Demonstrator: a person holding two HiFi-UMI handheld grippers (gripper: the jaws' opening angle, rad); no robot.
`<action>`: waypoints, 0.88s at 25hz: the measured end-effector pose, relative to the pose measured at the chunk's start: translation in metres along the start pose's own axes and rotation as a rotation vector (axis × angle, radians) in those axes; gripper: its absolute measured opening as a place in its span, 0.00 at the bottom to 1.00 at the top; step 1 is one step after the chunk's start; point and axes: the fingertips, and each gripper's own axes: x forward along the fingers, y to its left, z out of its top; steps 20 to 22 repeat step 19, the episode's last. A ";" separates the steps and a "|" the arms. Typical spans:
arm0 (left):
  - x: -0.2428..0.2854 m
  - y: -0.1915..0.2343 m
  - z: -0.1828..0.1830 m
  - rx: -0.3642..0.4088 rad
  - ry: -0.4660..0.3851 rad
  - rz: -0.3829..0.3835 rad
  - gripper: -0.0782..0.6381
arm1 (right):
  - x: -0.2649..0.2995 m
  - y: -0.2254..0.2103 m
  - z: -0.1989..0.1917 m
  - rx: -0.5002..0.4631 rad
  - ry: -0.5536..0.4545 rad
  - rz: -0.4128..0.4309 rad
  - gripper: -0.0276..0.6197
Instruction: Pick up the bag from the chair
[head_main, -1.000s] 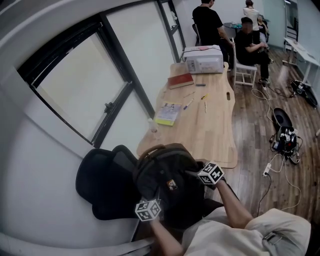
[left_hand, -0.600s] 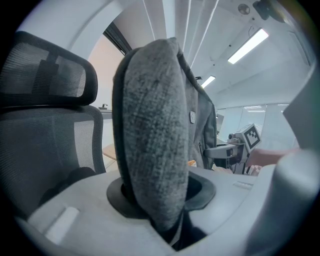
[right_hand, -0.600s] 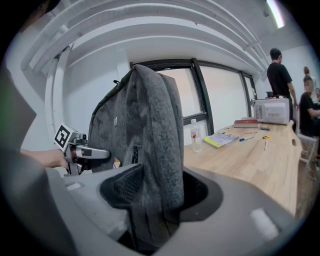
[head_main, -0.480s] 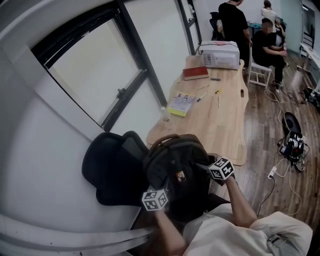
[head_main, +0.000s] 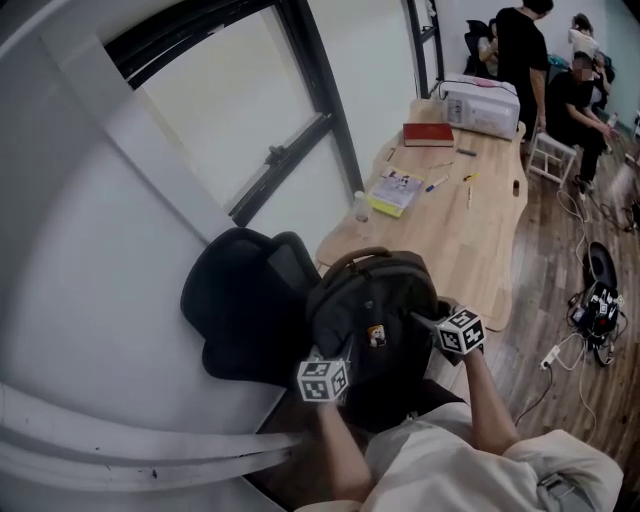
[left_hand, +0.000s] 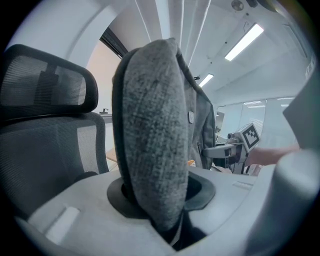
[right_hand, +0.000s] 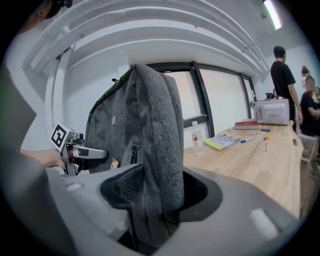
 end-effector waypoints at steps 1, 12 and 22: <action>-0.002 0.001 0.000 -0.005 -0.001 0.003 0.28 | 0.001 0.001 0.001 -0.006 0.003 0.005 0.37; -0.004 -0.004 -0.003 -0.010 -0.006 -0.005 0.28 | -0.002 0.001 0.001 -0.028 0.015 0.004 0.37; 0.001 -0.008 -0.009 -0.011 0.005 -0.018 0.28 | -0.007 -0.002 -0.007 -0.021 0.031 0.008 0.37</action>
